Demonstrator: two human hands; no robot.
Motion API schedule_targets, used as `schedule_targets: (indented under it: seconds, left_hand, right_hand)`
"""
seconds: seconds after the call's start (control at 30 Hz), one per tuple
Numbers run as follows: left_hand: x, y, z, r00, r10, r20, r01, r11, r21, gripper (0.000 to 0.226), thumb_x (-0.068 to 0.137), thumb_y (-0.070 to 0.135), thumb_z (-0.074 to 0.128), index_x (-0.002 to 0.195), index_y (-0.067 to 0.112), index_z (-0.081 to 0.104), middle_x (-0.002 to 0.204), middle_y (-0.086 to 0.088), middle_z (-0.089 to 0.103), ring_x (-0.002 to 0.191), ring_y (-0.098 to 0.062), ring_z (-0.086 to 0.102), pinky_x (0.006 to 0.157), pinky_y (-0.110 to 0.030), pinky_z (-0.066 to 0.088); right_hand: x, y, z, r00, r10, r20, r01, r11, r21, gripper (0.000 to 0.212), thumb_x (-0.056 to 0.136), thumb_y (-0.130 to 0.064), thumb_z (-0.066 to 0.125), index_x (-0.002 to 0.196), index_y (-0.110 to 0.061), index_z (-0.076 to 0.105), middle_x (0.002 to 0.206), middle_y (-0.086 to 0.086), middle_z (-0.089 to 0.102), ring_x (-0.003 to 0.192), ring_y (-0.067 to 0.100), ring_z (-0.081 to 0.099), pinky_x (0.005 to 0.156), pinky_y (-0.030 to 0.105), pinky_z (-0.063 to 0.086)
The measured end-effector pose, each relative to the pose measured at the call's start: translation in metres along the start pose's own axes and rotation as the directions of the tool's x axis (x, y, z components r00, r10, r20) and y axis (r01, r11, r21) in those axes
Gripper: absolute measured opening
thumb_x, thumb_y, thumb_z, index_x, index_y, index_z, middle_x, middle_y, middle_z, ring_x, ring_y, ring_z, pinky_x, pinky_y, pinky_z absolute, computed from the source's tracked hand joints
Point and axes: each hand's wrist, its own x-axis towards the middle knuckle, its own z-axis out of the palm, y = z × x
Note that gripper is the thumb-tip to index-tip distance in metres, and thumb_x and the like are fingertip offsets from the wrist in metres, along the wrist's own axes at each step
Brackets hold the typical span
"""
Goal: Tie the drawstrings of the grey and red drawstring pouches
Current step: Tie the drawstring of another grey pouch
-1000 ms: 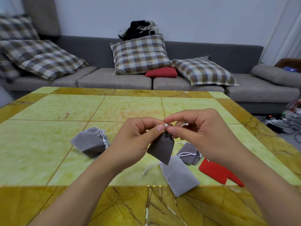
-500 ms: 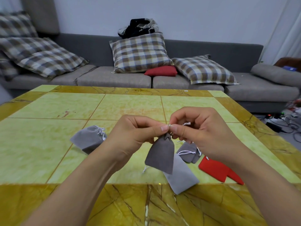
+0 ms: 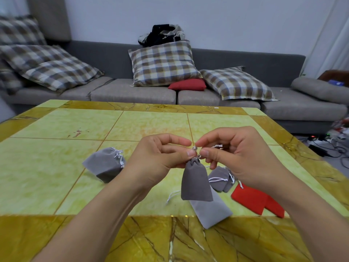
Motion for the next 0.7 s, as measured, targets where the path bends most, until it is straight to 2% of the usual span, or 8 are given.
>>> schedule_targets:
  seconds: [0.1, 0.17, 0.27, 0.37, 0.5, 0.6, 0.7]
  left_hand:
    - [-0.0006, -0.0024, 0.0002, 0.999, 0.038, -0.033, -0.035, 0.997, 0.063, 0.017, 0.075, 0.002, 0.077, 0.091, -0.002, 0.073, 0.083, -0.019, 0.075, 0.079, -0.03, 0.074, 0.07, -0.028, 0.061]
    - [-0.0002, -0.0038, 0.0005, 0.997, 0.058, -0.05, -0.052, 0.992, 0.112, 0.014, 0.076, 0.003, 0.077, 0.09, -0.001, 0.075, 0.082, -0.018, 0.076, 0.081, -0.033, 0.073, 0.072, -0.031, 0.062]
    - [-0.0009, -0.0046, 0.002, 0.997, 0.076, 0.0, -0.074, 0.977, 0.199, 0.011, 0.078, 0.004, 0.077, 0.089, 0.003, 0.077, 0.08, -0.015, 0.076, 0.074, -0.024, 0.072, 0.066, -0.025, 0.058]
    - [-0.0024, -0.0042, 0.0036, 0.996, 0.052, 0.078, -0.065, 0.982, 0.178, 0.013, 0.078, 0.008, 0.076, 0.09, 0.004, 0.077, 0.082, -0.015, 0.076, 0.071, -0.016, 0.068, 0.067, -0.022, 0.055]
    - [-0.0026, -0.0032, 0.0022, 0.993, -0.004, 0.117, 0.003, 1.0, 0.012, 0.028, 0.072, 0.014, 0.073, 0.095, -0.001, 0.074, 0.089, -0.018, 0.075, 0.08, -0.021, 0.07, 0.076, -0.027, 0.059]
    - [-0.0026, -0.0029, 0.0022, 0.99, -0.013, 0.138, 0.019, 0.999, -0.04, 0.029, 0.073, 0.013, 0.072, 0.098, -0.002, 0.074, 0.091, -0.019, 0.075, 0.083, -0.021, 0.07, 0.078, -0.027, 0.059]
    - [-0.0028, -0.0037, 0.0022, 0.99, -0.019, 0.142, 0.032, 0.996, -0.086, 0.027, 0.072, 0.014, 0.071, 0.094, 0.0, 0.076, 0.093, -0.019, 0.075, 0.084, -0.022, 0.069, 0.081, -0.03, 0.058]
  right_hand:
    - [-0.0014, -0.002, 0.0002, 0.997, -0.079, 0.008, 0.08, 0.988, -0.131, 0.013, 0.081, -0.006, 0.077, 0.089, -0.016, 0.078, 0.075, -0.007, 0.074, 0.063, 0.016, 0.069, 0.06, 0.026, 0.057]
    - [-0.0024, -0.0055, 0.0007, 0.983, -0.183, 0.014, 0.181, 0.951, -0.251, 0.011, 0.079, -0.009, 0.08, 0.086, -0.018, 0.079, 0.075, -0.011, 0.075, 0.067, 0.01, 0.07, 0.061, 0.021, 0.055]
    - [-0.0035, -0.0101, 0.003, 0.953, -0.303, 0.019, 0.292, 0.896, -0.334, 0.005, 0.077, -0.011, 0.082, 0.082, -0.013, 0.08, 0.076, -0.009, 0.075, 0.07, 0.002, 0.068, 0.063, 0.013, 0.049]
    - [-0.0024, -0.0097, 0.0056, 0.946, -0.322, -0.032, 0.3, 0.909, -0.29, 0.007, 0.074, -0.009, 0.084, 0.079, -0.012, 0.08, 0.075, -0.009, 0.073, 0.07, 0.008, 0.067, 0.063, 0.018, 0.049]
    - [0.0, -0.0085, 0.0052, 0.958, -0.254, -0.13, 0.24, 0.964, -0.119, 0.009, 0.069, -0.013, 0.086, 0.072, -0.015, 0.078, 0.07, -0.005, 0.072, 0.068, 0.014, 0.067, 0.061, 0.022, 0.05]
    - [-0.0002, -0.0087, 0.0045, 0.964, -0.208, -0.168, 0.206, 0.978, -0.03, 0.01, 0.065, -0.02, 0.084, 0.071, -0.02, 0.076, 0.07, -0.007, 0.073, 0.066, 0.01, 0.068, 0.062, 0.017, 0.049]
    - [-0.0002, -0.0068, 0.0042, 0.97, -0.171, -0.172, 0.179, 0.983, 0.032, 0.012, 0.066, -0.008, 0.085, 0.071, -0.014, 0.076, 0.07, -0.006, 0.073, 0.064, 0.007, 0.069, 0.061, 0.015, 0.049]
